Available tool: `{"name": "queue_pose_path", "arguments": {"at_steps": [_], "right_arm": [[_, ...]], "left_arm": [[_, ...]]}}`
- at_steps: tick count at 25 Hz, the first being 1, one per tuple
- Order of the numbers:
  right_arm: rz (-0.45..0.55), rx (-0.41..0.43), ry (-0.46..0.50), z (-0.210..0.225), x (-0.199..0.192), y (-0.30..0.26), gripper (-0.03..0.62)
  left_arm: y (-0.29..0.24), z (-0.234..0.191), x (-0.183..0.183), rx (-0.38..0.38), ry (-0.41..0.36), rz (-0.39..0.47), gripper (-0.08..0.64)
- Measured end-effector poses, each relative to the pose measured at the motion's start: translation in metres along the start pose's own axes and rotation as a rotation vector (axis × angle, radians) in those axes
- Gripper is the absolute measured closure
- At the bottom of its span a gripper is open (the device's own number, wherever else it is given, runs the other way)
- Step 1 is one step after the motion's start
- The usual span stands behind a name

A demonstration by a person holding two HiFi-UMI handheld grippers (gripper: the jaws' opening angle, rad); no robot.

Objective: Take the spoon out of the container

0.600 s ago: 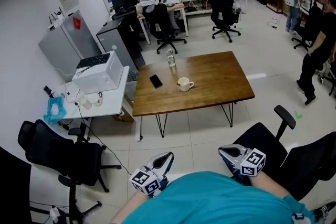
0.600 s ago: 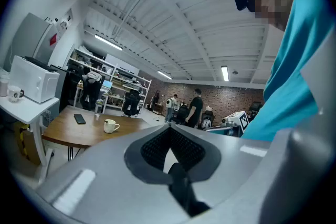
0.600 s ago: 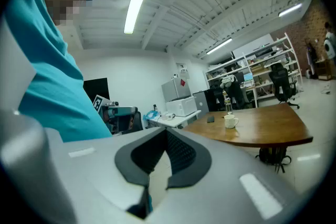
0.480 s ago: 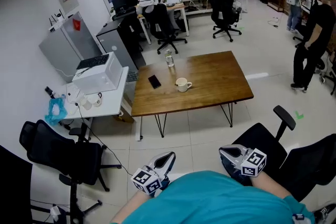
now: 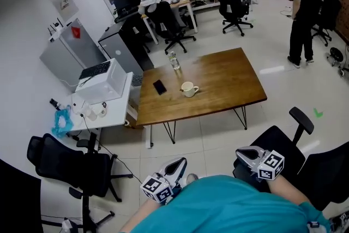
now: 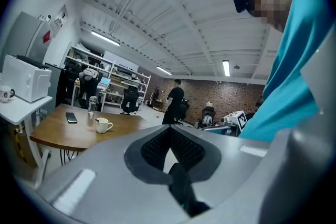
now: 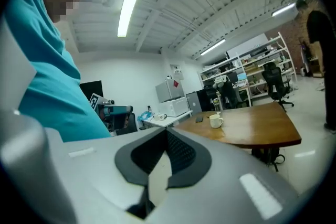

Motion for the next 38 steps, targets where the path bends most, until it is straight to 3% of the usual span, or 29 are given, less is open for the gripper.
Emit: {"name": "queue_pose_path", "arguments": {"at_steps": [6, 9, 12, 16, 22, 26, 31, 38], "right_arm": [[-0.008, -0.037, 0.028, 0.061, -0.005, -0.091, 0.591], [0.026, -0.081, 0.049, 0.095, 0.006, -0.171, 0.591], [0.032, -0.117, 0.055, 0.114, 0.046, -0.258, 0.591], [-0.021, -0.186, 0.048, 0.153, 0.088, -0.343, 0.591], [-0.07, -0.193, 0.026, 0.209, 0.077, -0.43, 0.591], [-0.084, -0.158, 0.01, 0.256, 0.096, -0.437, 0.591], [-0.103, -0.059, -0.034, 0.341, 0.115, -0.418, 0.591], [-0.137, 0.034, -0.057, 0.424, 0.129, -0.414, 0.591]], "left_arm": [[-0.033, -0.098, -0.049, -0.084, -0.013, 0.022, 0.56], [-0.046, -0.19, -0.067, -0.124, -0.009, 0.037, 0.559], [-0.055, -0.291, -0.042, -0.178, -0.026, 0.039, 0.56], [-0.077, -0.398, -0.031, -0.213, 0.028, 0.046, 0.56], [-0.116, -0.496, -0.092, -0.235, 0.114, -0.034, 0.554], [-0.175, -0.527, -0.135, -0.19, 0.282, -0.183, 0.482], [-0.255, -0.549, -0.194, -0.021, 0.521, -0.366, 0.409], [-0.325, -0.585, -0.276, 0.16, 0.893, -0.468, 0.341]]}}
Point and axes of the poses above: the fingertips, and each gripper's own axes: y backward along the fingers, z to its right, x out of its top, the point moved 4 cm from there along y, backward along the fingers, and after that the axes turned 11 degrees about -y, right-handed, at the moved point
